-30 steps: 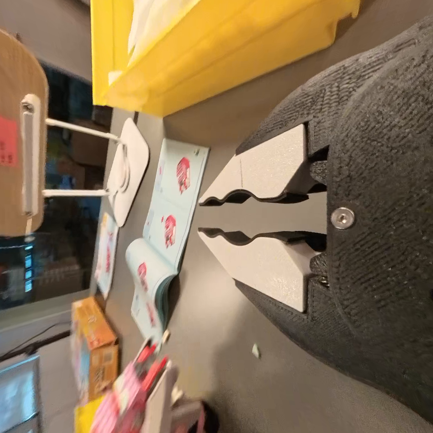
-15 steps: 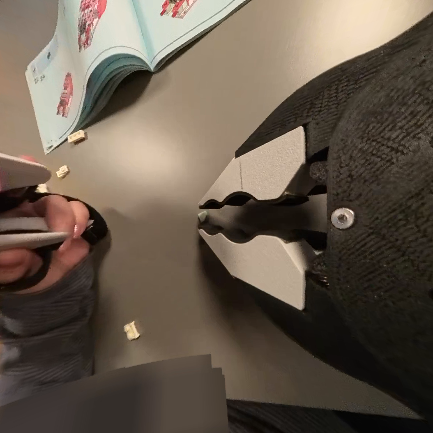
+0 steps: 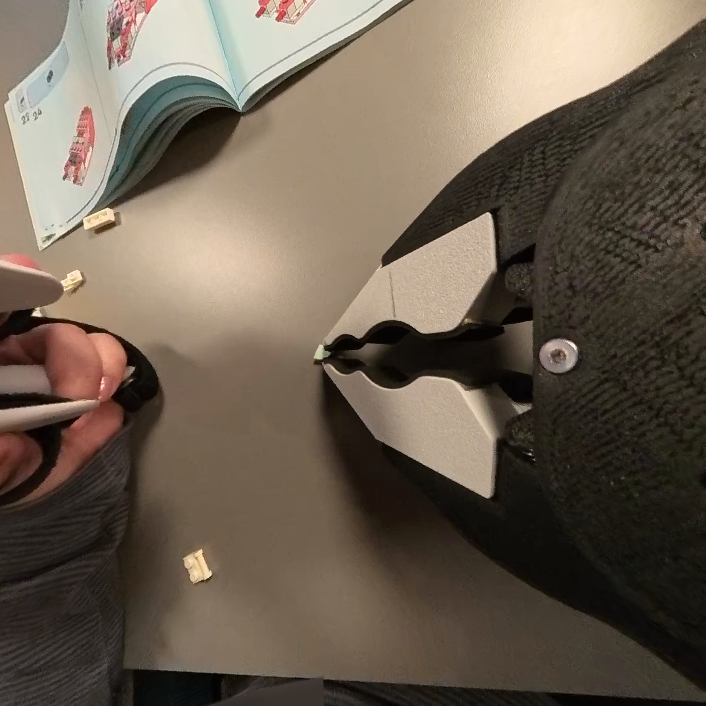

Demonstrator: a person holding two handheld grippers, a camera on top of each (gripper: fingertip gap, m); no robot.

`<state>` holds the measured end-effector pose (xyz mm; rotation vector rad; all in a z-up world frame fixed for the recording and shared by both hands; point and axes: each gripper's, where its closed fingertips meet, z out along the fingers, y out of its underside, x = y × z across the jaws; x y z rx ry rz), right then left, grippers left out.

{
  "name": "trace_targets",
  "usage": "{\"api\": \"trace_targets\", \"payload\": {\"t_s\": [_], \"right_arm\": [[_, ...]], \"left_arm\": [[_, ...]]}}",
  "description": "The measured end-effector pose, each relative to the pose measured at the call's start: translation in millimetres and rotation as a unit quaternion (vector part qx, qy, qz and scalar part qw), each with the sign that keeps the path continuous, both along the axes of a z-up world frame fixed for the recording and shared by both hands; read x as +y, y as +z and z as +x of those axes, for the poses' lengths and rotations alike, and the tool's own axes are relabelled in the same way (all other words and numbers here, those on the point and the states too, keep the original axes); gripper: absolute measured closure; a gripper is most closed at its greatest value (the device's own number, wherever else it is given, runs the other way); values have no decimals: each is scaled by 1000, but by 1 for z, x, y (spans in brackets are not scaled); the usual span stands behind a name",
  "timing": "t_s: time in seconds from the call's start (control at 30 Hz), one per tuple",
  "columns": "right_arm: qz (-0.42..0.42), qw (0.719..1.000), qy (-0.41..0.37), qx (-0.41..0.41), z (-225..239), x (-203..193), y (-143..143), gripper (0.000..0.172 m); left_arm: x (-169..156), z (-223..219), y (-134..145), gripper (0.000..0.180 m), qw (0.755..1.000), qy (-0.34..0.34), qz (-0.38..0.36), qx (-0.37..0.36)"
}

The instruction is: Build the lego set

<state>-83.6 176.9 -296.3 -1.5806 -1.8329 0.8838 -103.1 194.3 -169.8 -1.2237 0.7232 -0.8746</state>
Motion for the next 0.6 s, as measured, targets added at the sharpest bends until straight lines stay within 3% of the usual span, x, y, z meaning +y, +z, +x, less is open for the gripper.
{"api": "trace_targets", "payload": {"t_s": [0.6], "right_arm": [[16,1000,-8,2,-5,4,0,172]], "left_arm": [[-4,7,-4,145,1000,-22,-4,9]]}}
